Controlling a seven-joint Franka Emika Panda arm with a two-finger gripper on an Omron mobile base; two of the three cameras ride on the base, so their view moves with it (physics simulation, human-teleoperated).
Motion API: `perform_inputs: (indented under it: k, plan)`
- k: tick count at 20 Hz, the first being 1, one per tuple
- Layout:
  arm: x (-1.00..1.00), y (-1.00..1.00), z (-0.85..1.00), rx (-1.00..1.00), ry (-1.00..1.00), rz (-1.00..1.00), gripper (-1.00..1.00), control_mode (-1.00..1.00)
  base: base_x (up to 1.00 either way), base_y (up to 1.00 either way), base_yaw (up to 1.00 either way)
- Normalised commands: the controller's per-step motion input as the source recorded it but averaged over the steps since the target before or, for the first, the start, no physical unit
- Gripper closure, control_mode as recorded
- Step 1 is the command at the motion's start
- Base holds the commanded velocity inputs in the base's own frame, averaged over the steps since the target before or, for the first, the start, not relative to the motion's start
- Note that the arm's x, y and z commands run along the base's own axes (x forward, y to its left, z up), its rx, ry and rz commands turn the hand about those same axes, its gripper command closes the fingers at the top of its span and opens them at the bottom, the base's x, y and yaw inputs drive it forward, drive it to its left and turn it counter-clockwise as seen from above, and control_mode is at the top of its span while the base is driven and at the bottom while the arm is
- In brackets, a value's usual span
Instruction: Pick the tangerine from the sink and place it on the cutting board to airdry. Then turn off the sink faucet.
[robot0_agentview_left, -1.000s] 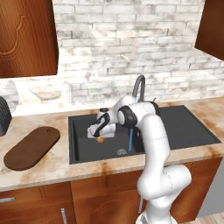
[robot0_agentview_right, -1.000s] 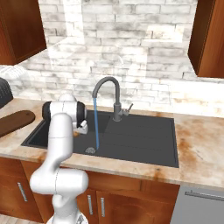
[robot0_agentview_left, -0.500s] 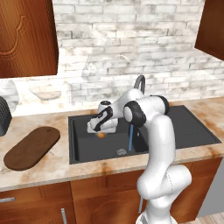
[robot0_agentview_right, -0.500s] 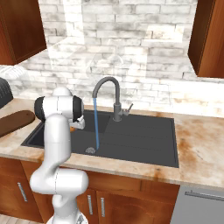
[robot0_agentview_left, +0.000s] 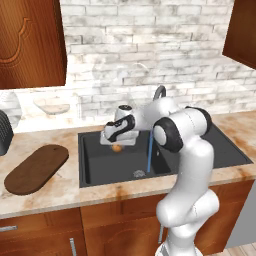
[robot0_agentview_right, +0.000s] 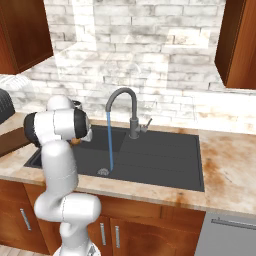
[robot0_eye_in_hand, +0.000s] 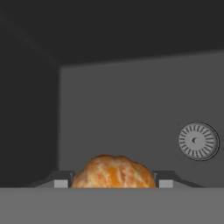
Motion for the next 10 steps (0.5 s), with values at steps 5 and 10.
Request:
perform_inputs:
  k: [5, 10]
  plan:
    - [-0.43, 0.0, 0.81, 0.03, -0.01, 0.0, 1.0, -1.0, 0.0, 0.0, 0.0]
    - [-0.39, 0.12, 0.71, 0.02, -0.11, 0.0, 1.0, -1.0, 0.0, 0.0, 0.0]
